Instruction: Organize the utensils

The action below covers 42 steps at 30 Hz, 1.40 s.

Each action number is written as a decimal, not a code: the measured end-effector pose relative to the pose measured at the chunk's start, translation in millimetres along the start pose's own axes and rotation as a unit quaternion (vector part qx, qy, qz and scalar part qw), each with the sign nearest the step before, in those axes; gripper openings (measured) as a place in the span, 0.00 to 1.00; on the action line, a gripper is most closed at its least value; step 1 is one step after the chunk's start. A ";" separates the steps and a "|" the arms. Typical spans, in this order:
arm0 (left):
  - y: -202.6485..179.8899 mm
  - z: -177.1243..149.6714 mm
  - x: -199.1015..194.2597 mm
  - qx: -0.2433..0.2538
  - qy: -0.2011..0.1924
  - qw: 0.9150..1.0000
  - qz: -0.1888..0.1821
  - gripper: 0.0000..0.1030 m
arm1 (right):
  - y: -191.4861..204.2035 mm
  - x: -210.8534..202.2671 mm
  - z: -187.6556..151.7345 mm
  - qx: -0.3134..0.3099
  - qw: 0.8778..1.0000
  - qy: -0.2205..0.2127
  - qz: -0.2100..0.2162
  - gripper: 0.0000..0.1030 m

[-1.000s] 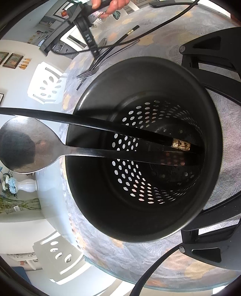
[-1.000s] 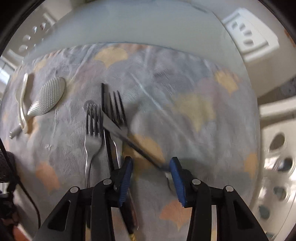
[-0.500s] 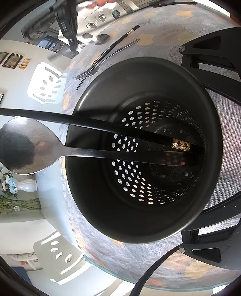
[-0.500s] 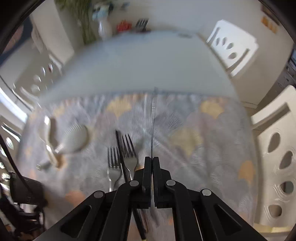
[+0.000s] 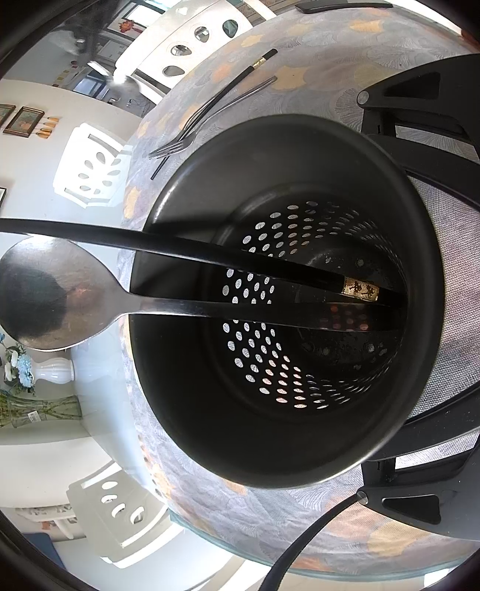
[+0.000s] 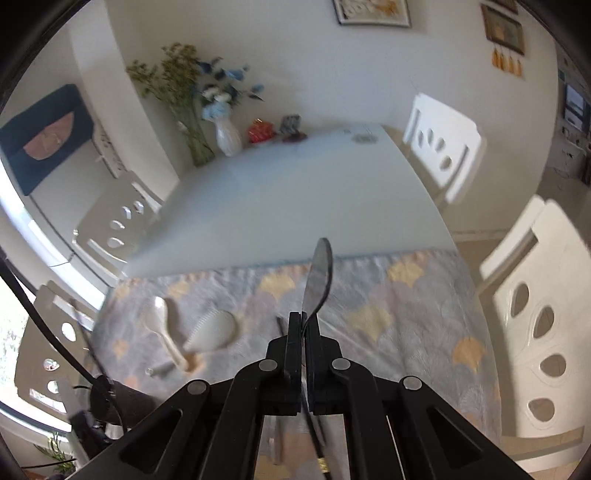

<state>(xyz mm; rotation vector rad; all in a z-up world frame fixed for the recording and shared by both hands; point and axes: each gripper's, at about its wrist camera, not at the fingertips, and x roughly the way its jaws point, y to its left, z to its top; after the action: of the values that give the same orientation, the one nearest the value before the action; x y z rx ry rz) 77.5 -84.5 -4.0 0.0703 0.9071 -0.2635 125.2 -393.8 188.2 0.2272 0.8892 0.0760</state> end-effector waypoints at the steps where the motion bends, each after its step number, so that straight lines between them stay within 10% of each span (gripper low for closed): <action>1: 0.1 -0.1 -0.1 0.000 0.000 1.000 0.000 0.80 | 7.1 -5.6 3.4 -0.005 1.000 -0.005 0.007 0.01; 20: -7.2 -2.5 -2.2 0.009 0.003 1.000 0.011 0.80 | 128.4 -66.7 14.3 -0.054 0.973 -0.009 0.224 0.01; 42: -9.1 -2.1 -2.0 0.010 0.003 1.000 0.012 0.80 | 200.0 44.1 -50.5 -0.058 0.947 0.136 0.285 0.02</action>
<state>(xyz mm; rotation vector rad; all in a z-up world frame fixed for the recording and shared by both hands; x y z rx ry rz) 72.4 -92.5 -3.2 0.1007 0.9098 -0.2501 119.5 -183.8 169.5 0.3638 1.0674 0.7104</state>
